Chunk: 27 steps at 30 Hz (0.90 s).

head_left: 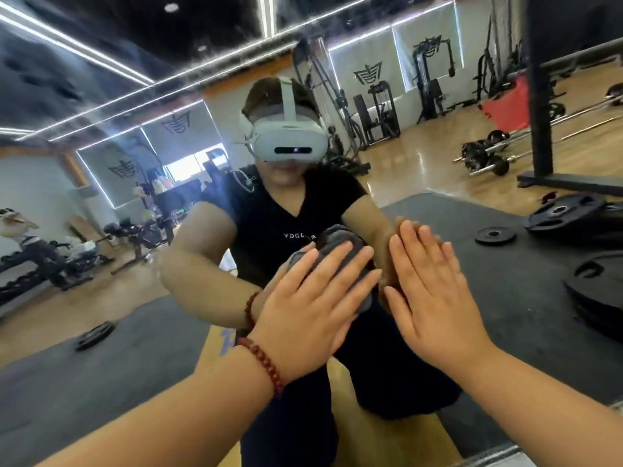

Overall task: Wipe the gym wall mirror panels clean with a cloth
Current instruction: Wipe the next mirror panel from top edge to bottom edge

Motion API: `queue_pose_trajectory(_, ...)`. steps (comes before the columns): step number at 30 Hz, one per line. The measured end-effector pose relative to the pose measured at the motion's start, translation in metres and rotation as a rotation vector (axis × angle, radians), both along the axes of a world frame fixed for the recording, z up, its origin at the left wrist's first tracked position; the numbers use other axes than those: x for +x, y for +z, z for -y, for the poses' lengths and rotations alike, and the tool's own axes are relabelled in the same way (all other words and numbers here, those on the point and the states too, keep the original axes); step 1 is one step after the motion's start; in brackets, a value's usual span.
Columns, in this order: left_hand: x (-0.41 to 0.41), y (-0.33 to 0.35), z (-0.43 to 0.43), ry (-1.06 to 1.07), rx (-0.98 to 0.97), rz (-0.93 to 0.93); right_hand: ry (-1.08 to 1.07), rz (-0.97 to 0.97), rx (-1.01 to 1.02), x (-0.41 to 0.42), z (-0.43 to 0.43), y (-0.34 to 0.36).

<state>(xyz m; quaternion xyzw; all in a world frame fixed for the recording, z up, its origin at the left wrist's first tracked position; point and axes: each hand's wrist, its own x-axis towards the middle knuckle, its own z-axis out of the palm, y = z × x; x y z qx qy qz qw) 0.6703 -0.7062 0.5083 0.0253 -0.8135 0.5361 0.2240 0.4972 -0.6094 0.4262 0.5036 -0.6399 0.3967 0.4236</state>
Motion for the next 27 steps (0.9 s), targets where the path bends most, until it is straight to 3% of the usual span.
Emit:
queue_pose_trajectory(2, -0.001, 0.015, 0.000, -0.003, 0.002, -0.127, -0.002, -0.005, 0.014, 0.000, 0.000, -0.010)
queue_pose_trajectory(6, -0.011, 0.049, 0.000, -0.007, 0.217, -0.656, -0.009, 0.025, 0.035, 0.002, 0.002, -0.022)
queue_pose_trajectory(8, -0.017, 0.022, -0.006, -0.030, 0.200, -0.578, 0.010, 0.050, 0.018, 0.008, 0.003, -0.028)
queue_pose_trajectory(11, -0.016, -0.050, -0.009, -0.027, 0.122, -0.192, 0.028, 0.083, 0.037, 0.013, 0.001, -0.039)
queue_pose_trajectory(13, -0.006, -0.071, -0.007, 0.030, 0.096, -0.083, 0.035, 0.078, 0.069, 0.015, -0.002, -0.051)
queue_pose_trajectory(20, -0.002, -0.025, -0.003, -0.008, 0.215, -0.498, -0.008, 0.059, 0.146, 0.012, -0.011, -0.069)
queue_pose_trajectory(25, 0.010, -0.068, 0.002, 0.008, 0.090, -0.067, 0.029, 0.131, 0.100, 0.022, -0.008, -0.072)
queue_pose_trajectory(27, 0.012, -0.051, 0.001, 0.008, 0.070, -0.108, 0.023, 0.157, 0.076, 0.025, -0.004, -0.073)
